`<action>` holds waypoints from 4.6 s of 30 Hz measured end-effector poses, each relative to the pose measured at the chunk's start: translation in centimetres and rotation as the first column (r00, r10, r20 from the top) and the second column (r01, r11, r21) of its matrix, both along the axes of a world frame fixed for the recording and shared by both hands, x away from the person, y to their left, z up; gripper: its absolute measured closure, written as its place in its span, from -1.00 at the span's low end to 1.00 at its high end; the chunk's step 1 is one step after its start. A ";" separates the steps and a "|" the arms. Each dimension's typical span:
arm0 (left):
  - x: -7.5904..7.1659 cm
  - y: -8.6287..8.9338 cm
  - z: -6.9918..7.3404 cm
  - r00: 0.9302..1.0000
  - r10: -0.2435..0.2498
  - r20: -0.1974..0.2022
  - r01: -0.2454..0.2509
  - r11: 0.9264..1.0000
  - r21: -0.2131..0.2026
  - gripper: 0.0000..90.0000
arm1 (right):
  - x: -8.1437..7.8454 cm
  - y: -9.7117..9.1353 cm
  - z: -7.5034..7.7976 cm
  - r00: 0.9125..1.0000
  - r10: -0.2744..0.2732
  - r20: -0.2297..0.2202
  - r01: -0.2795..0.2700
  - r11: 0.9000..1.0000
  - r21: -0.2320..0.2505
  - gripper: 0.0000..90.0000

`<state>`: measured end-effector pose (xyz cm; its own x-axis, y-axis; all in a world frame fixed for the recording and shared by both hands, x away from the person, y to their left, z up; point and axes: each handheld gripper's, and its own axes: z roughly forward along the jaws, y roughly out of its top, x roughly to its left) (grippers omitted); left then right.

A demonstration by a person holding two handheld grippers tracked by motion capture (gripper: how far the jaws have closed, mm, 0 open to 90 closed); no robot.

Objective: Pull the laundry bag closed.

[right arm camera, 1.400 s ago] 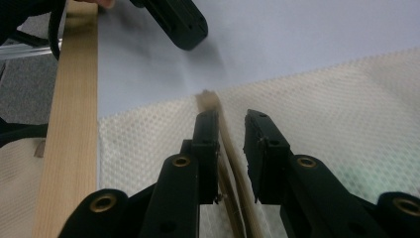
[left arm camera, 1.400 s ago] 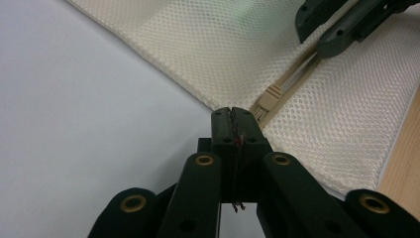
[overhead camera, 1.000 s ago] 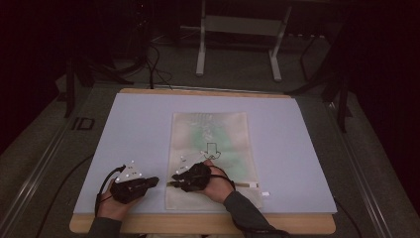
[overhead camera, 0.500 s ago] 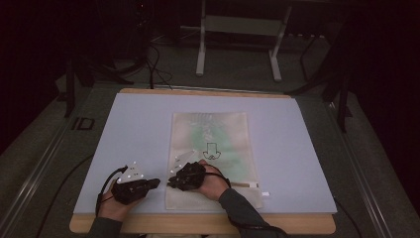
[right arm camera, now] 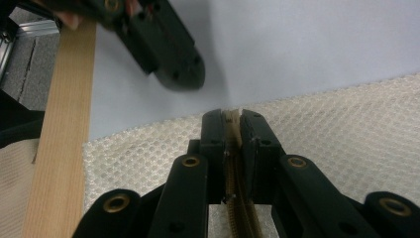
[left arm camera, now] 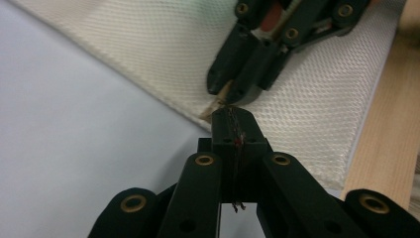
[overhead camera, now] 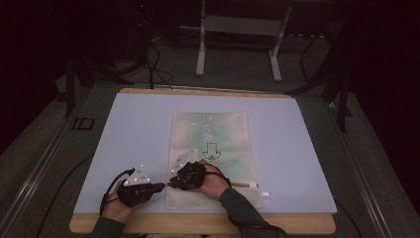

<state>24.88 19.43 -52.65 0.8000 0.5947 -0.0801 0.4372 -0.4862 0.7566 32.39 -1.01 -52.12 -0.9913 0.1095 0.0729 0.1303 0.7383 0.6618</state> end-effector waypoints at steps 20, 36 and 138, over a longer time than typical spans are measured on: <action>0.0 -1.9 -0.5 0.998 -0.068 0.003 0.068 0.996 0.063 0.97 | 0.1 0.1 -0.2 1.000 -0.001 -0.009 0.001 1.000 -0.004 0.81; -0.4 -2.8 -0.7 0.992 -0.110 0.065 0.099 0.984 0.150 0.98 | 0.0 0.0 -0.4 1.000 0.003 -0.003 -0.003 1.000 -0.013 0.81; 0.8 -2.0 -0.7 0.997 0.073 0.038 -0.074 0.997 0.026 0.98 | -0.9 -1.2 -0.2 0.994 0.065 0.093 -0.058 0.995 -0.079 0.82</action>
